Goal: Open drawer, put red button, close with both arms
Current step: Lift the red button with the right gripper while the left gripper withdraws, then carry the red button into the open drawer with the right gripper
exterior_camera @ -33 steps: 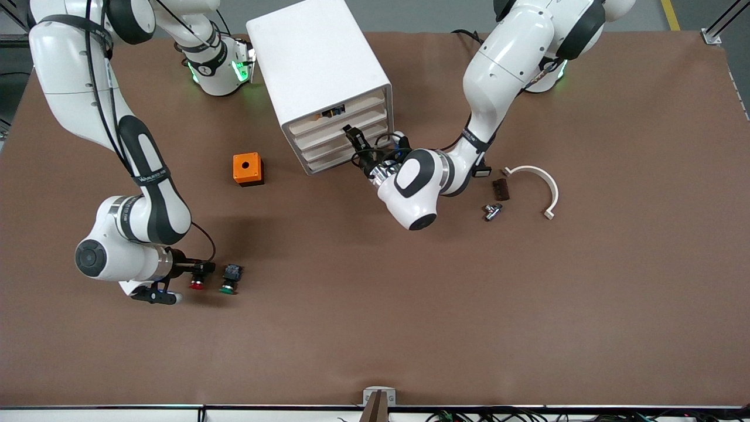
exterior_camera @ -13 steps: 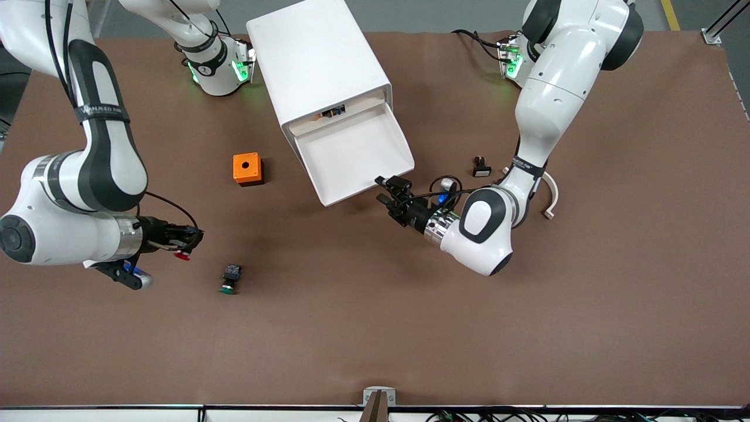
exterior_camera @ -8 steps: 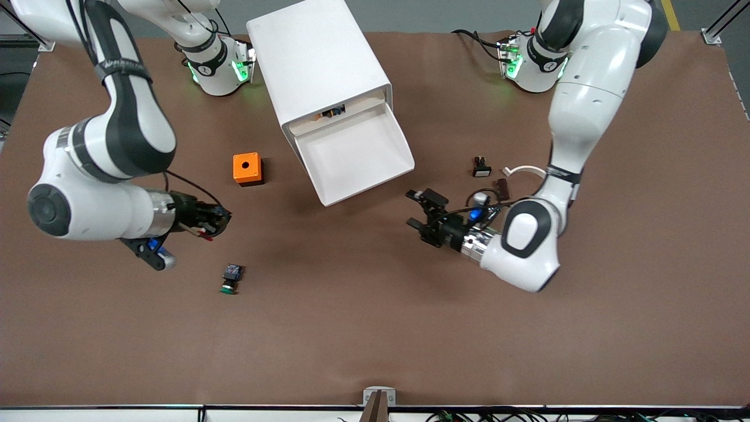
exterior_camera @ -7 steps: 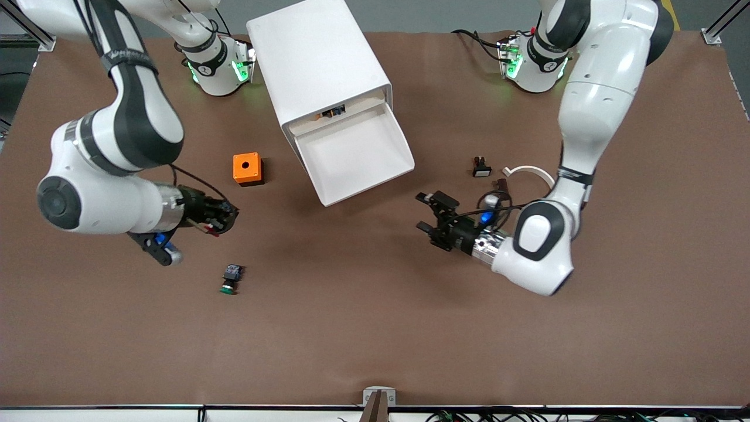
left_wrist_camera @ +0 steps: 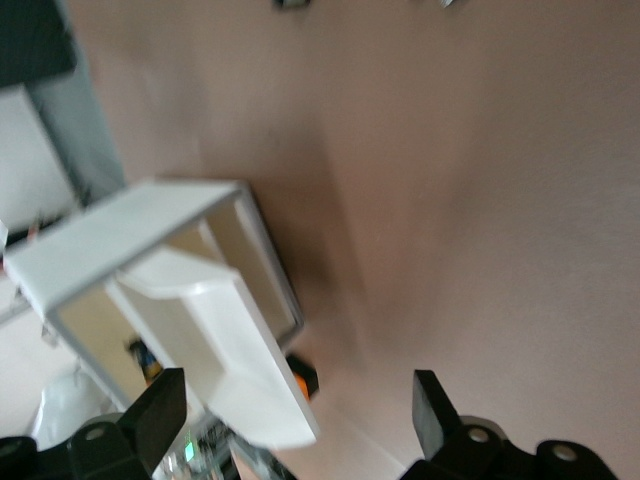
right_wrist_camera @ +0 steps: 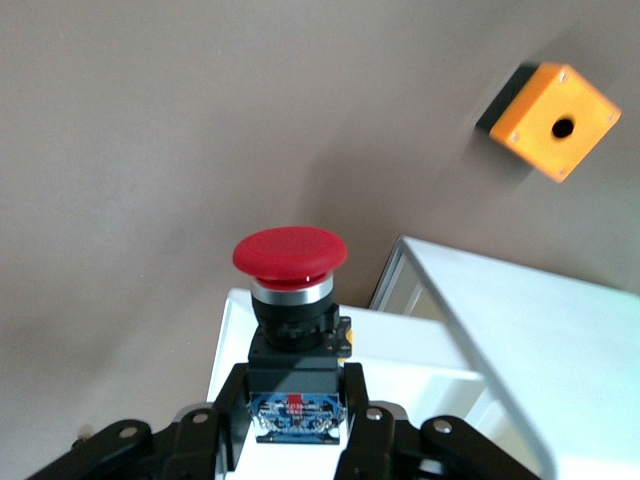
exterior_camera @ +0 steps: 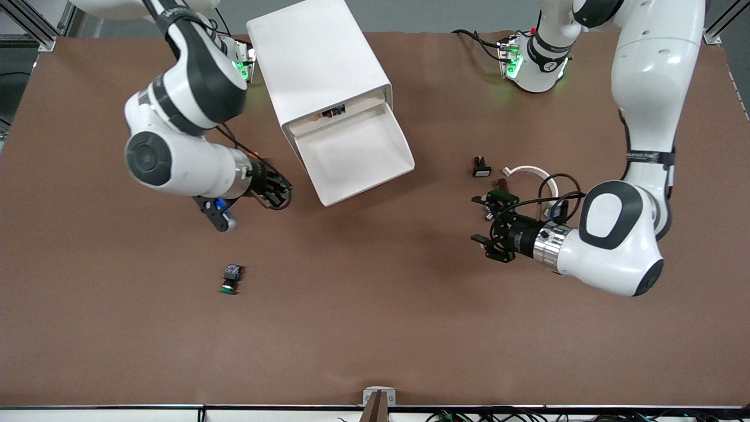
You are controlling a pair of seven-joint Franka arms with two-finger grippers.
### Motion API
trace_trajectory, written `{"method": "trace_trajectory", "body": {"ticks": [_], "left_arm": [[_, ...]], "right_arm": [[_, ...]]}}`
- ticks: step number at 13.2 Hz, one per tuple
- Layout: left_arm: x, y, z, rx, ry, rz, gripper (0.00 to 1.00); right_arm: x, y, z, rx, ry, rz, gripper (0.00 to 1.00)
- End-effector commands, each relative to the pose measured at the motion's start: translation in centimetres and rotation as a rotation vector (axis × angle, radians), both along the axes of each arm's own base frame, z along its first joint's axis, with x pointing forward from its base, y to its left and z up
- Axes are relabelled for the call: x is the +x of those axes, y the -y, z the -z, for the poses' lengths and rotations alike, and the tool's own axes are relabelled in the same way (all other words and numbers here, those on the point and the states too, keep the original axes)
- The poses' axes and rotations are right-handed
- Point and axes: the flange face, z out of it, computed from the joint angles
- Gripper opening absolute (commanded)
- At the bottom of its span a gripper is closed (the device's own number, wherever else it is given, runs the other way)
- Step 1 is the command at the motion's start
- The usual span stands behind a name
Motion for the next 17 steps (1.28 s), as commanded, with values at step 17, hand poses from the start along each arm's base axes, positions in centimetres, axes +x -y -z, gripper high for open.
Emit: {"method": "trace_trajectory", "body": {"ticks": [17], "left_arm": [[-4.8, 6.0, -7.0, -0.305, 0.579, 1.106, 1.00]], "right_arm": [[-9.9, -15.5, 7.2, -0.118, 0.191, 0.335, 0.03]]}}
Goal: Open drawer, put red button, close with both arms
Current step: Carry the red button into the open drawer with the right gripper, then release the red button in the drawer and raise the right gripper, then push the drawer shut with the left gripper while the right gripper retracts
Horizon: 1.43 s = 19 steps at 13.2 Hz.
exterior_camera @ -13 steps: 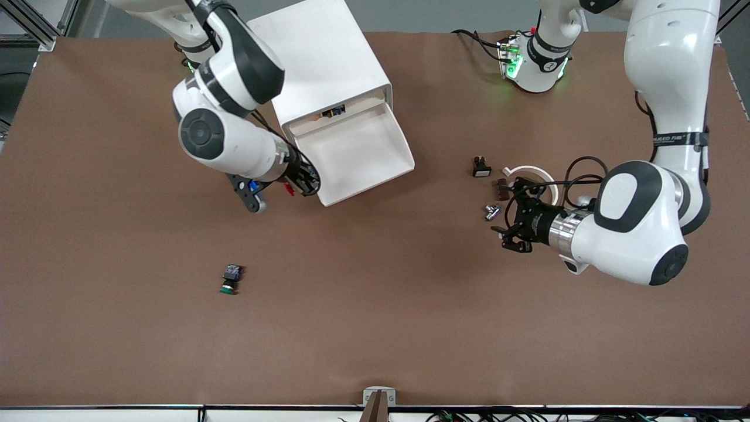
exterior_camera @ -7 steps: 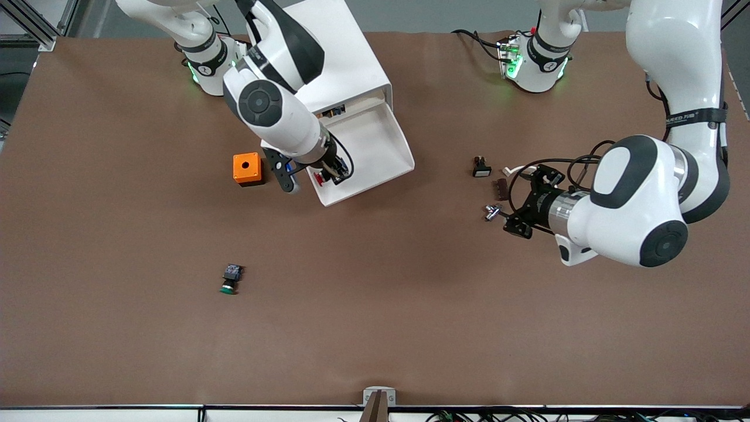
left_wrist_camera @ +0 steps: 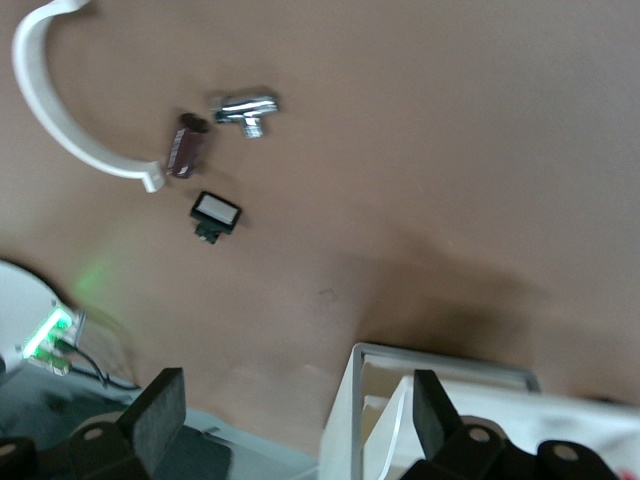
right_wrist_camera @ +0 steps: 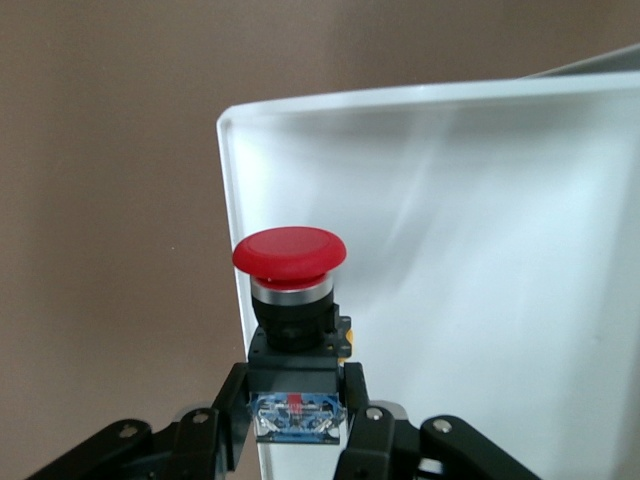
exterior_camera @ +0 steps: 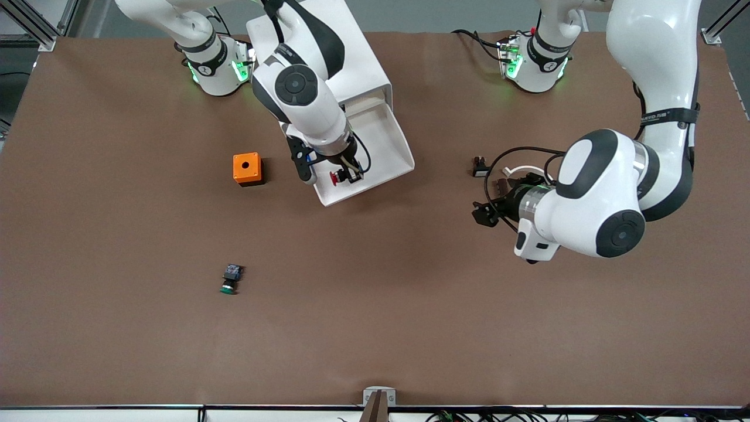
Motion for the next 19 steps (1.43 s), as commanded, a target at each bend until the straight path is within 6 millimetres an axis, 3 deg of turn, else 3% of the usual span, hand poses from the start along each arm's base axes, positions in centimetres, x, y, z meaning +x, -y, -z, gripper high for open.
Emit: {"method": "trace_trajectory", "body": {"ticks": [1, 3, 5, 7, 10, 12, 14, 16, 19], "left_arm": [[-0.6, 2.3, -1.3, -0.030, 0.083, 0.081, 1.00], [-1.0, 4.7, -0.5, -0.016, 0.143, 0.155, 1.00], [-2.0, 7.9, 0.6, 0.012, 0.200, 0.236, 1.00], [-2.7, 8.2, 2.9, 0.032, 0.180, 0.296, 1.00], [-2.9, 8.8, 3.6, -0.008, 0.212, 0.423, 1.00], [-3.3, 10.7, 4.2, -0.023, 0.246, 0.440, 1.00], [-4.9, 14.9, 5.4, -0.046, 0.302, 0.480, 1.00], [-5.3, 16.7, 7.0, -0.066, 0.376, 0.458, 1.00], [-7.0, 20.9, 10.1, -0.079, 0.455, 0.369, 1.00]], "right_arm": [[-0.2, -0.8, 1.1, -0.006, 0.019, 0.030, 0.04], [-0.5, -1.3, 2.0, -0.019, 0.023, 0.011, 0.18], [-0.5, -1.3, 2.2, -0.027, 0.021, 0.008, 0.48], [-0.1, -1.1, 1.8, -0.026, 0.023, 0.016, 1.00], [3.0, 0.9, -0.7, -0.036, 0.057, -0.005, 1.00], [5.4, 3.4, -3.3, -0.085, 0.069, -0.163, 1.00], [7.9, 6.7, -6.0, -0.111, 0.056, -0.346, 1.00], [10.5, 11.5, -8.6, -0.119, 0.047, -0.515, 1.00], [13.6, 18.6, -10.5, -0.125, 0.052, -0.690, 1.00]]}}
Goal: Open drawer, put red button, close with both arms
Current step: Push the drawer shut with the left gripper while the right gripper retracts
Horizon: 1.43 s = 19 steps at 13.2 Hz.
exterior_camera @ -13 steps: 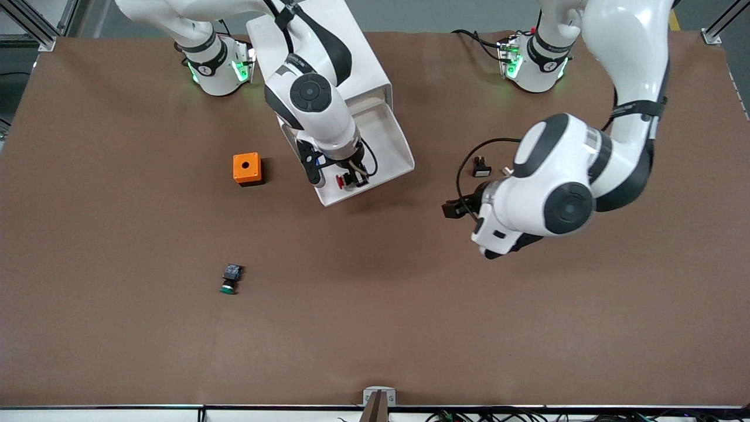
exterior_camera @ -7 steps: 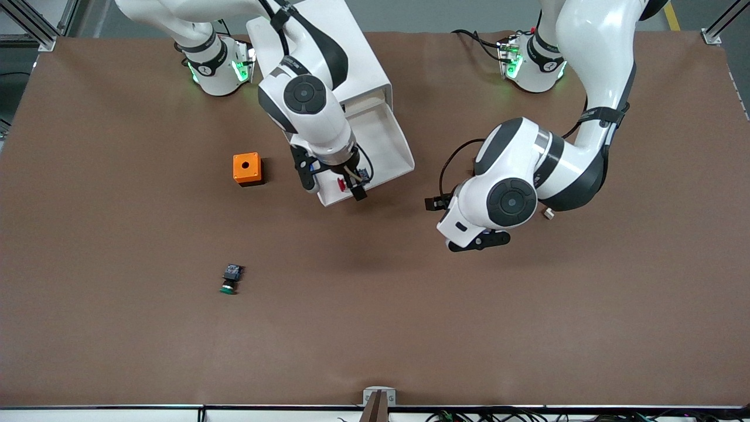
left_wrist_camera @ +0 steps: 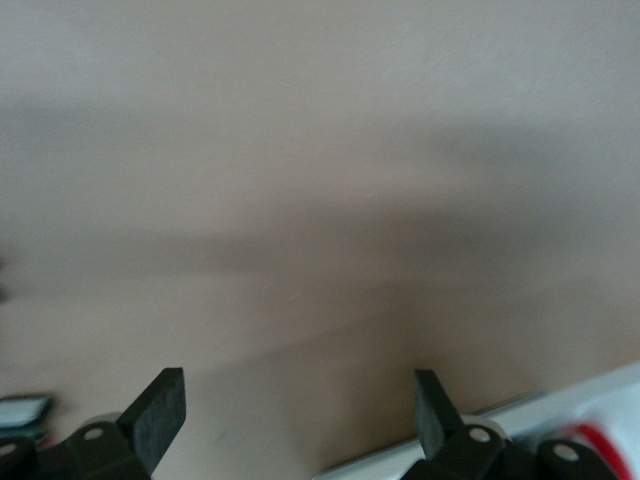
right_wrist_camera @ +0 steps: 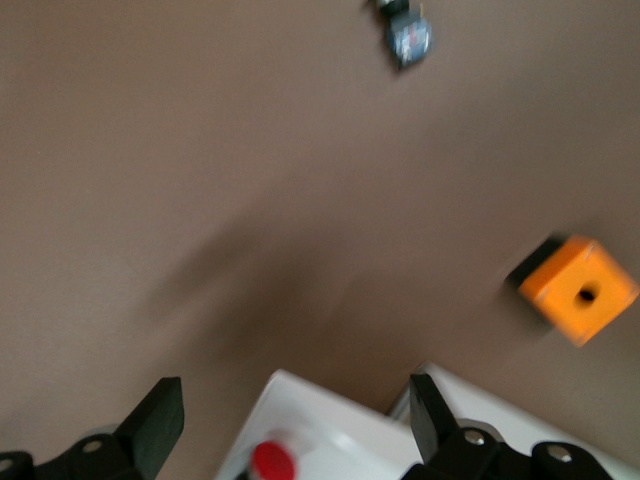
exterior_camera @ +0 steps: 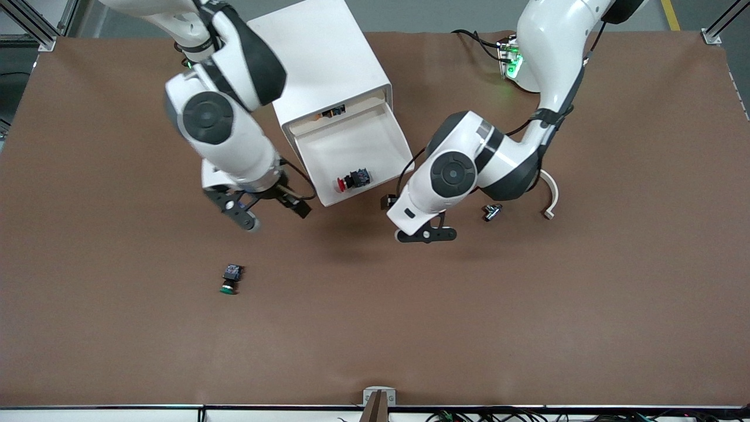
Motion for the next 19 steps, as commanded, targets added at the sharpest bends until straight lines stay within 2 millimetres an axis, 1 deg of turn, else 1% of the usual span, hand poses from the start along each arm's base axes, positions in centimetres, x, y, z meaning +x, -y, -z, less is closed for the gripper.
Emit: {"method": "trace_trajectory", "body": {"ticks": [1, 3, 4, 5, 6, 8, 11, 12, 13, 15, 16, 18, 19], "left_arm": [[-1.8, 3.2, 2.5, 0.002, 0.028, -0.096, 1.00], [-2.5, 3.7, 3.0, 0.036, -0.006, -0.227, 1.00], [-3.4, 4.3, 3.1, 0.060, -0.028, -0.275, 1.00], [-4.6, 4.9, 3.3, 0.100, -0.059, -0.288, 1.00], [-5.3, 5.1, 3.4, 0.123, -0.081, -0.279, 1.00], [-7.7, 6.6, 3.3, 0.162, -0.106, -0.236, 1.00], [-10.7, 8.7, 3.5, 0.192, -0.130, -0.218, 1.00], [-11.4, 9.4, 3.5, 0.197, -0.134, -0.221, 1.00], [-12.6, 10.3, 3.5, 0.202, -0.135, -0.215, 1.00], [-15.0, 12.0, 3.8, 0.218, -0.142, -0.209, 1.00], [-16.6, 13.0, 4.2, 0.228, -0.145, -0.197, 1.00], [-18.1, 14.0, 4.2, 0.223, -0.171, -0.211, 1.00], [-18.9, 14.6, 4.1, 0.217, -0.187, -0.209, 1.00]], "right_arm": [[2.1, 6.2, -2.0, -0.034, 0.005, -0.101, 1.00], [3.0, 10.5, -3.3, -0.046, 0.017, -0.223, 1.00], [3.3, 12.9, -4.0, -0.040, 0.015, -0.263, 1.00], [3.7, 15.3, -4.5, -0.024, 0.019, -0.286, 1.00], [3.8, 18.0, -5.8, -0.024, 0.040, -0.339, 1.00], [4.2, 23.0, -7.1, -0.038, 0.062, -0.441, 1.00], [3.8, 29.1, -9.3, -0.049, 0.093, -0.441, 1.00], [3.6, 30.6, -9.8, -0.050, 0.100, -0.465, 1.00], [3.2, 31.7, -10.6, -0.054, 0.111, -0.491, 1.00], [2.5, 34.4, -11.2, -0.062, 0.111, -0.499, 1.00], [1.8, 35.0, -11.9, -0.062, 0.111, -0.519, 1.00], [0.4, 35.9, -12.4, -0.063, 0.118, -0.529, 1.00], [0.0, 36.1, -12.7, -0.064, 0.126, -0.529, 1.00]]}}
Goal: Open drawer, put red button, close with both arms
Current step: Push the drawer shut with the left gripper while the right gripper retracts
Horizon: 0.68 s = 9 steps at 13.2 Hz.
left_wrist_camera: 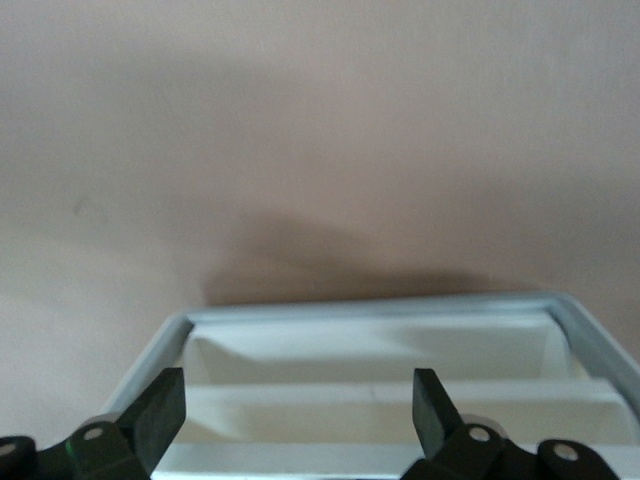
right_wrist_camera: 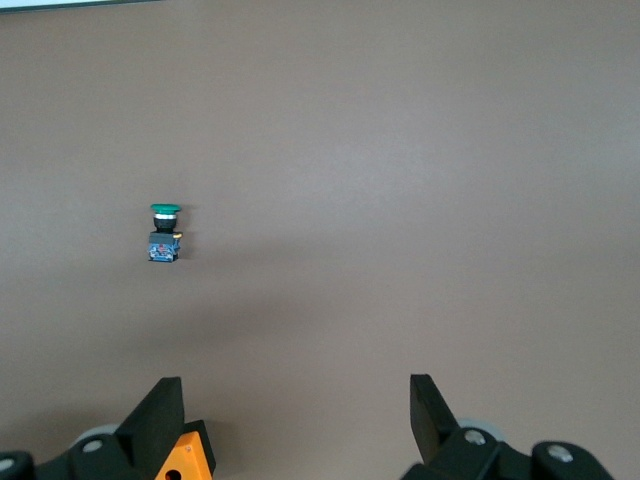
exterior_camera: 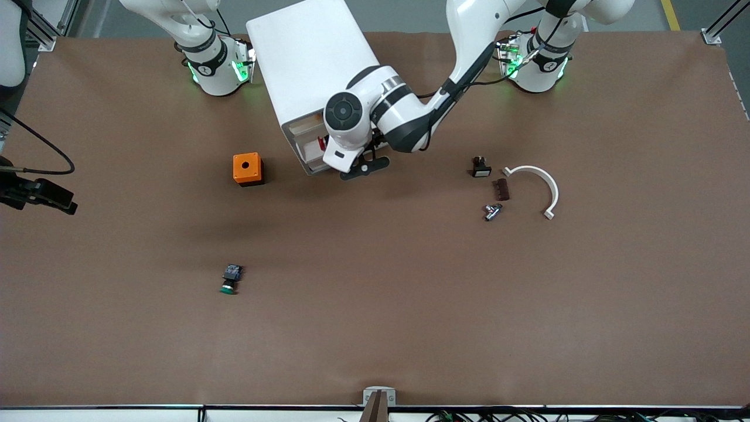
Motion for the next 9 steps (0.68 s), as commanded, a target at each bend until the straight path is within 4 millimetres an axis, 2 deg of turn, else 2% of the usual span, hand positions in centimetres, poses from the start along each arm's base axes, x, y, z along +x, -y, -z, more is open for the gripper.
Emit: {"method": "trace_trajectory", "body": {"ticks": [1, 5, 7, 9], "left_arm": [[-1.7, 0.9, -0.4, -0.009, -0.036, -0.009, 1.00], [-2.5, 1.4, 0.0, -0.008, -0.045, 0.000, 1.00], [-0.6, 0.5, -1.4, -0.024, -0.024, -0.026, 1.00], [3.8, -2.6, -4.6, -0.039, 0.036, -0.086, 1.00]], "right_arm": [[-2.2, 0.3, -1.0, 0.028, 0.014, -0.015, 1.00], [-3.8, 0.6, -1.4, 0.045, 0.016, -0.008, 1.00], [-4.1, 0.3, -1.5, 0.053, 0.031, -0.020, 1.00], [-4.3, 0.7, -1.8, 0.053, 0.032, -0.032, 1.00]]}}
